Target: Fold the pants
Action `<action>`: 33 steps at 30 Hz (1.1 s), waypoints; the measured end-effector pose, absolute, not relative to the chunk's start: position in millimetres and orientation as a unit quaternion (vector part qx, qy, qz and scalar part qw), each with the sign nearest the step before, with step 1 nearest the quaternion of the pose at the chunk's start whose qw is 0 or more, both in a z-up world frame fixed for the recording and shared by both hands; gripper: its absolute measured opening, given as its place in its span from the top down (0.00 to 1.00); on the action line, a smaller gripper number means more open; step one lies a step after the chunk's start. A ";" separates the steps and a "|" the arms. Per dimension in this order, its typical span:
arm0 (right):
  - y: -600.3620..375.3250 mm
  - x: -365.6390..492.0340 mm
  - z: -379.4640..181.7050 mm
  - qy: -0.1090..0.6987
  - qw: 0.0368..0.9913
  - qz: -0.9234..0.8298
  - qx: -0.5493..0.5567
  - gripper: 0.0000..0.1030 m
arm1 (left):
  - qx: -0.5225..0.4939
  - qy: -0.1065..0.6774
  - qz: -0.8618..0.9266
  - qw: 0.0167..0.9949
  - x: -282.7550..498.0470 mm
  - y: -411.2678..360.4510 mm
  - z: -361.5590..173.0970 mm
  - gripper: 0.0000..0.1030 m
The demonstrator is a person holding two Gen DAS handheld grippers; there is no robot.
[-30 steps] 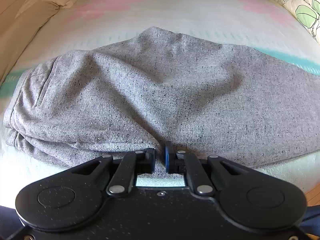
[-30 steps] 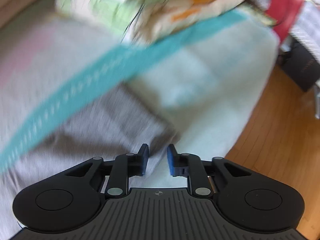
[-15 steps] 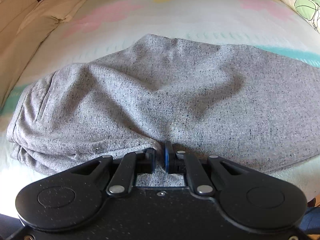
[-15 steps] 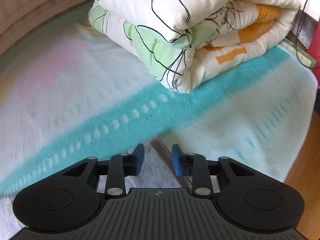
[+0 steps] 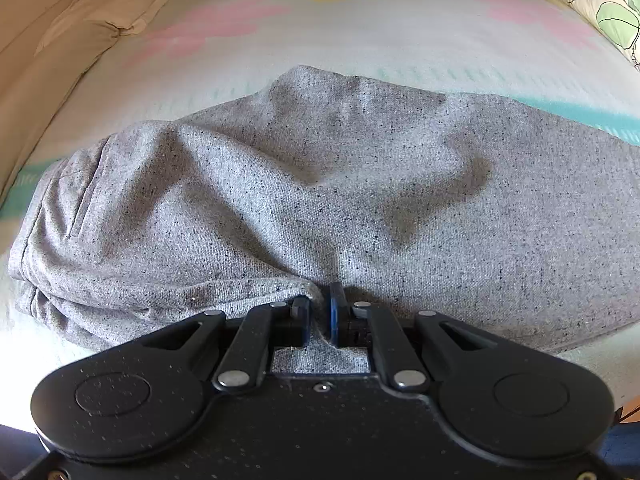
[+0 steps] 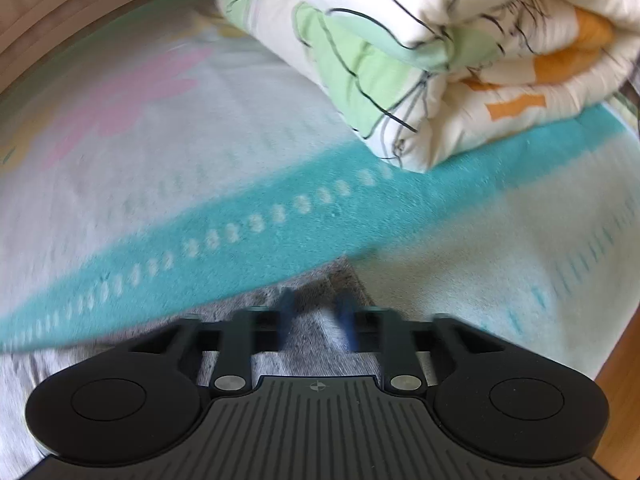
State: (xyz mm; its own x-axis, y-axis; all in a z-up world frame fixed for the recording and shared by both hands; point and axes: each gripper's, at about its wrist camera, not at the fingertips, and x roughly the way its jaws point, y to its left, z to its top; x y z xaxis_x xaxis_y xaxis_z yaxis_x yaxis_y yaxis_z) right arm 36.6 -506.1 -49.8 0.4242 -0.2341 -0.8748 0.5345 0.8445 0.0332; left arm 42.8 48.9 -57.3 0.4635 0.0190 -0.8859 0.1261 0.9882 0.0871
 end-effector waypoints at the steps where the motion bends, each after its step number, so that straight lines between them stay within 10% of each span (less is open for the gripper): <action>1: -504.3 36.0 -47.8 0.485 0.831 -0.230 0.148 0.96 | 0.070 0.517 -0.032 0.853 43.0 49.3 -57.3 0.88; 33: -449.5 56.4 14.0 0.404 0.853 -0.327 0.041 0.95 | 0.085 0.511 -0.048 0.854 6.5 47.2 -42.9 0.78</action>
State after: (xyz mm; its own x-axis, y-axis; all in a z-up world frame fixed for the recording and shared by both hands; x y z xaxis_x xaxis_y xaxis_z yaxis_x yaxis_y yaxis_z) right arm 56.4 -449.5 14.0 0.4590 -0.5245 -0.7171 0.5915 0.7827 -0.1938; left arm 6.5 47.2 -42.9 0.4731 0.0048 -0.8810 0.1691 0.9809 0.0962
